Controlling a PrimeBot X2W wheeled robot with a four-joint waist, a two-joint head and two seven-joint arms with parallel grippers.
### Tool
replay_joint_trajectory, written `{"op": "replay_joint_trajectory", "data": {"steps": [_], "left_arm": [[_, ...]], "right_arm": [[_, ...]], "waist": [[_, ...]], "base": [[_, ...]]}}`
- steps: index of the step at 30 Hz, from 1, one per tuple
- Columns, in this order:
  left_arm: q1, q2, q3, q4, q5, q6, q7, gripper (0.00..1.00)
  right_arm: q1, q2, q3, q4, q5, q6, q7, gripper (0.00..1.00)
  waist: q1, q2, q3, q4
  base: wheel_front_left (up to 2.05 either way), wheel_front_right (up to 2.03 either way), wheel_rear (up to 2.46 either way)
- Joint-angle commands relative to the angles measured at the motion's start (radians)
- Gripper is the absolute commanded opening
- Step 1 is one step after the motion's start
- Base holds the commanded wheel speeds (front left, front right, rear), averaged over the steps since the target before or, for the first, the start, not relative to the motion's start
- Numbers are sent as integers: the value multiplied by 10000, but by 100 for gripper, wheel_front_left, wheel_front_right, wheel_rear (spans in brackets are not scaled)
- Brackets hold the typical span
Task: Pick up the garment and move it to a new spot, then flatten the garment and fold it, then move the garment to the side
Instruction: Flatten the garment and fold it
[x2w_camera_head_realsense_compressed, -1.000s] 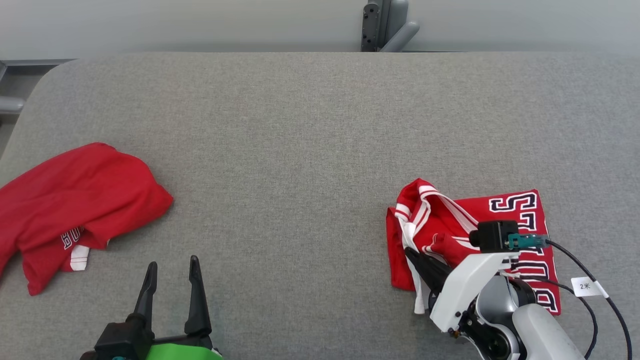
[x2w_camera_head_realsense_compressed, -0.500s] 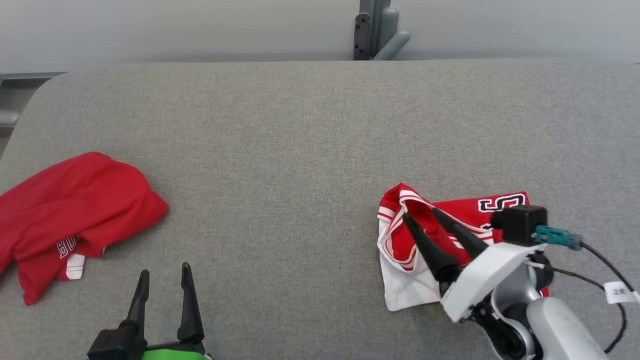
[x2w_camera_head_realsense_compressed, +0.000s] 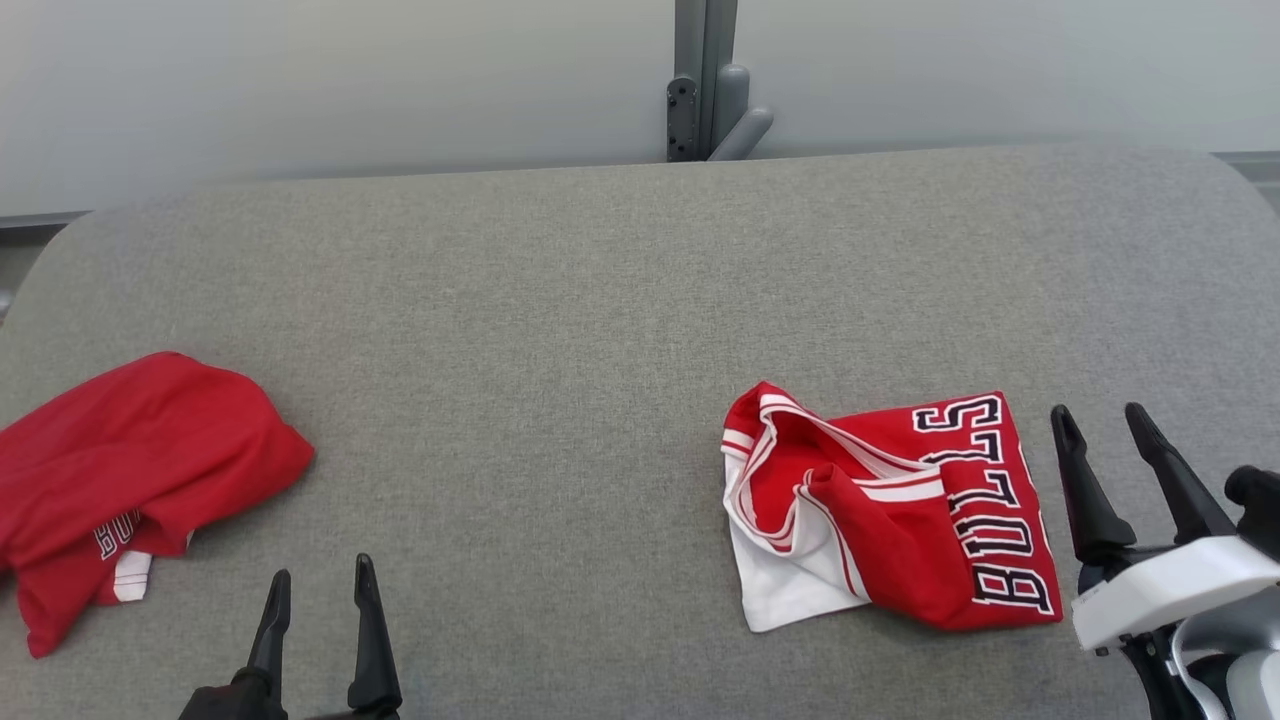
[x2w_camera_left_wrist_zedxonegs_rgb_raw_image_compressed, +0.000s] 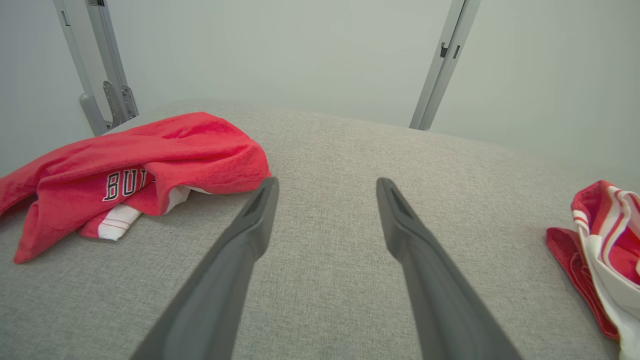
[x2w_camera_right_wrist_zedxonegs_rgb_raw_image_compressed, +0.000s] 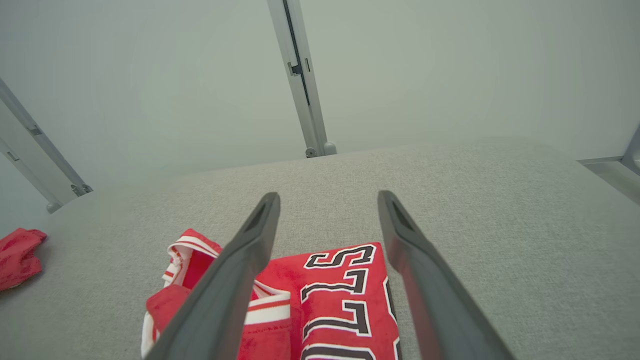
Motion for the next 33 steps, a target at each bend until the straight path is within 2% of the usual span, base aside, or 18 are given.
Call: {"op": "replay_joint_trajectory", "data": {"steps": [1,2,4,5,6,12,22,28,33], "left_arm": [[166,14,33,-8,-57,5,-26,100],[181,13,37,-14,-42,3,-26,100],[216,14,29,-21,5,-13,-28,100],[232,13,20,-17,16,-18,-28,100],[244,14,13,-15,24,-18,-28,100],[-44,13,-49,-35,250,-74,-26,100],[-546,14,-134,128,532,-250,-26,100],[-619,14,-148,209,458,-197,-28,100],[-520,14,-154,177,372,-120,-28,100]], "right_arm": [[197,-50,-108,215,-114,3,-263,100],[254,-58,-154,401,-147,3,-461,100],[371,-198,-226,877,-380,3,-855,35],[385,-149,-267,1153,-346,1,-1026,12],[386,-159,-253,1422,-370,3,-1138,0],[-613,-329,150,2872,-535,3,-1594,0],[-2665,-594,1877,5610,-770,-3,-1864,0],[-2953,-509,2737,6513,-670,-3,-2129,0],[-2724,-350,3771,6731,-275,-3,-2382,0]], "waist": [[0,0,-144,-113],[0,0,-180,-140],[0,0,-225,-167],[0,0,-245,-177],[0,0,-254,-180],[0,0,109,-198],[0,0,646,38],[0,0,657,189],[0,0,578,320]], "base": [[0,0,0],[0,0,0],[0,0,0],[0,0,0],[0,0,0],[0,0,0],[0,0,0],[0,0,0],[0,0,0]]}}
